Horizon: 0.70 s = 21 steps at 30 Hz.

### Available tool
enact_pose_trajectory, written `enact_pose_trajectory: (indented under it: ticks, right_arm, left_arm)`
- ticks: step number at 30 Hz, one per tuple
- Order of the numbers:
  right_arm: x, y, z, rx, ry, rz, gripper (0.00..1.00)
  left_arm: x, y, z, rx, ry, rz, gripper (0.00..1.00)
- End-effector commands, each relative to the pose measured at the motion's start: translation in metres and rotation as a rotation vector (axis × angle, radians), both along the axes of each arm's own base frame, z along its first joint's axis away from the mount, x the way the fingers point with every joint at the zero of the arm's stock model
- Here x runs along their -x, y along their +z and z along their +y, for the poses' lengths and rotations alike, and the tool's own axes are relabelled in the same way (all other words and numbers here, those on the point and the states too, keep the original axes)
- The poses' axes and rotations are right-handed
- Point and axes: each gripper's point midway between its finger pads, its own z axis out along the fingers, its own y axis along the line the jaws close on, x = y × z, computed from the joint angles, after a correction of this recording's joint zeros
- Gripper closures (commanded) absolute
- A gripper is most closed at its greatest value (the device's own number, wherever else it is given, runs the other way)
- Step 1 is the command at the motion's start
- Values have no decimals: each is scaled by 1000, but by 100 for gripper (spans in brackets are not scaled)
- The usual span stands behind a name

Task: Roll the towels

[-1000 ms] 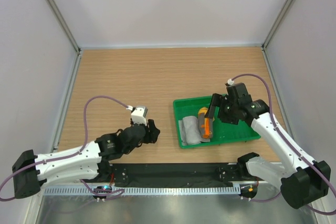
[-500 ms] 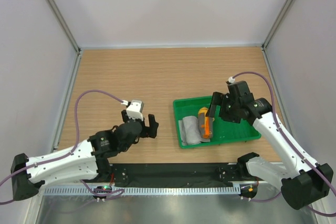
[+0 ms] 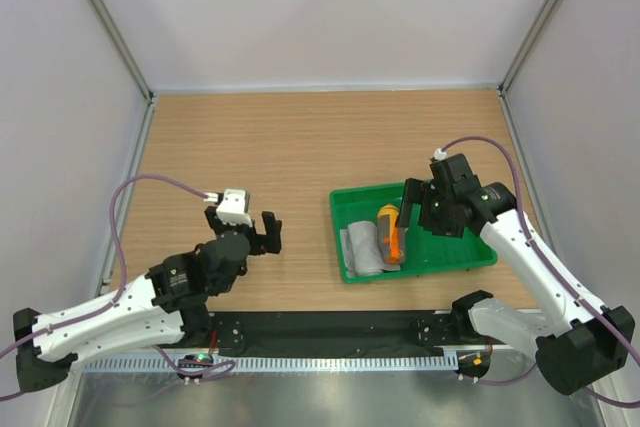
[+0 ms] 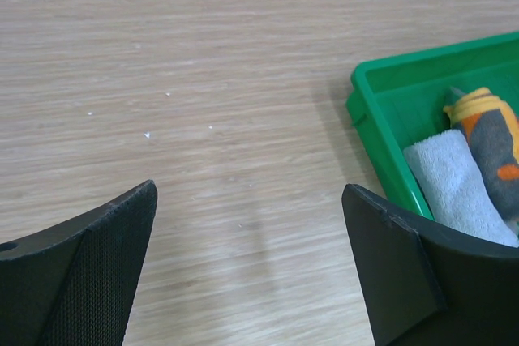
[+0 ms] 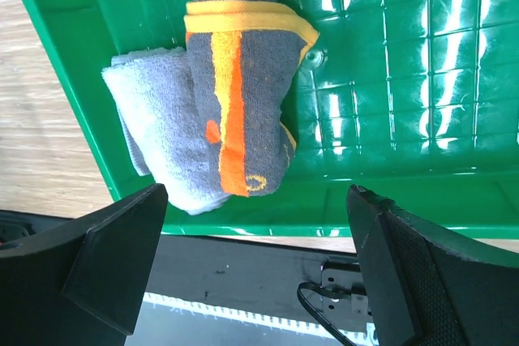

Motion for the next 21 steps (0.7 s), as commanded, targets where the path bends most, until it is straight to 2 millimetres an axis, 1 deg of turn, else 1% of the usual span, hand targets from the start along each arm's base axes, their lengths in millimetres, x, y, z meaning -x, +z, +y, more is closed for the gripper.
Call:
enact_pose_trajectory:
  ticks: [1, 6, 10, 16, 21]
  right_arm:
    - [-2, 11, -6, 58, -16, -25, 0]
    - [-3, 15, -12, 114, -21, -20, 0]
    - [-3, 17, -13, 126, -17, -26, 0]
    - [-2, 17, -9, 123, 7, -31, 0]
    - [-3, 22, 1, 84, 58, -71, 0]
  left_arm:
    - [-9, 18, 19, 23, 97, -83, 4]
    - [-8, 23, 24, 56, 111, -107, 3]
    - [-7, 22, 27, 54, 112, -107, 3]
    - [-7, 22, 28, 55, 115, -108, 3]
    - [-7, 21, 27, 58, 114, -110, 3]
